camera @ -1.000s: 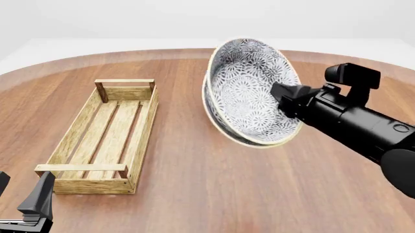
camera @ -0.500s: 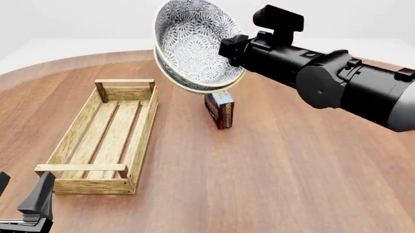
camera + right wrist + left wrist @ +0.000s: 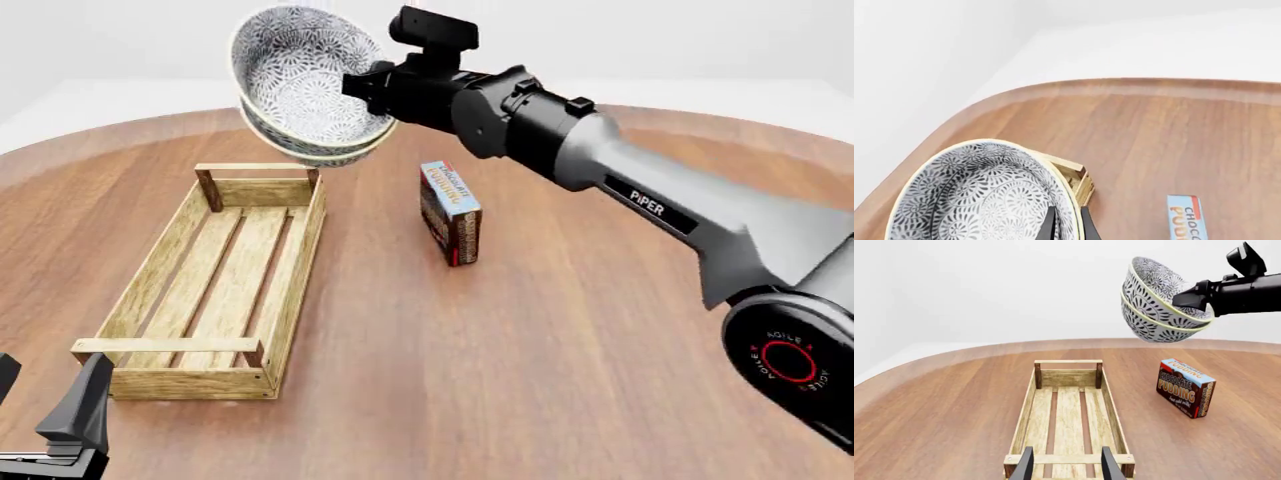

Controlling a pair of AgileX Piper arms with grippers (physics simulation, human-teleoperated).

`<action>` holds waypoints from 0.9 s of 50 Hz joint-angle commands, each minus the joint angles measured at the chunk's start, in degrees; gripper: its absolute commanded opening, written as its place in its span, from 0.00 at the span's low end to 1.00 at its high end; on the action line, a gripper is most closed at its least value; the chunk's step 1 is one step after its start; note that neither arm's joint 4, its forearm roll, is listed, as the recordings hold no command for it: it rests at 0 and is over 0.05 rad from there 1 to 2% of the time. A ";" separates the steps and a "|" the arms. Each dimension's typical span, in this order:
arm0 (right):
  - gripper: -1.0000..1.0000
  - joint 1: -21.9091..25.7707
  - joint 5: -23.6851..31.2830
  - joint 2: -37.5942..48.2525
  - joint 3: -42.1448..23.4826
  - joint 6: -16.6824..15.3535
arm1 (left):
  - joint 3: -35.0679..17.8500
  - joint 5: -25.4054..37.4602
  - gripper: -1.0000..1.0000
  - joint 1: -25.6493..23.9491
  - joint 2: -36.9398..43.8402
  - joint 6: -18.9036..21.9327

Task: Stack the left bowl on the right bowl and place them in the tray.

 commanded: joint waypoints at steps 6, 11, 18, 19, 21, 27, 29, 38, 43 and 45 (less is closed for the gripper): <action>0.00 3.77 7.58 15.57 -22.80 0.50 | 0.00 0.00 1.00 0.00 0.00 0.00; 0.00 5.86 9.07 18.45 -26.87 0.81 | 0.00 0.00 1.00 0.00 0.00 0.00; 0.00 7.45 9.92 21.04 -30.69 0.68 | 0.00 0.00 1.00 0.00 0.00 0.00; 0.00 7.45 10.00 21.42 -31.13 0.76 | 0.00 0.00 1.00 0.00 0.00 0.00; 0.00 7.76 10.06 22.74 -32.56 0.91 | 0.00 0.00 1.00 0.00 0.00 0.00; 0.00 8.57 10.29 25.47 -35.17 1.14 | 0.00 0.00 1.00 0.00 0.00 0.00; 0.00 8.70 10.25 26.16 -35.70 1.20 | 0.00 0.00 1.00 0.00 0.00 0.00; 0.00 9.49 8.06 28.63 -35.07 0.83 | 0.00 0.00 1.00 0.00 0.00 0.00; 0.00 10.08 7.67 29.49 -35.37 0.48 | 0.00 0.00 1.00 0.00 0.00 0.00; 0.00 10.38 7.52 29.85 -35.53 0.41 | 0.00 0.00 1.00 0.00 0.00 0.00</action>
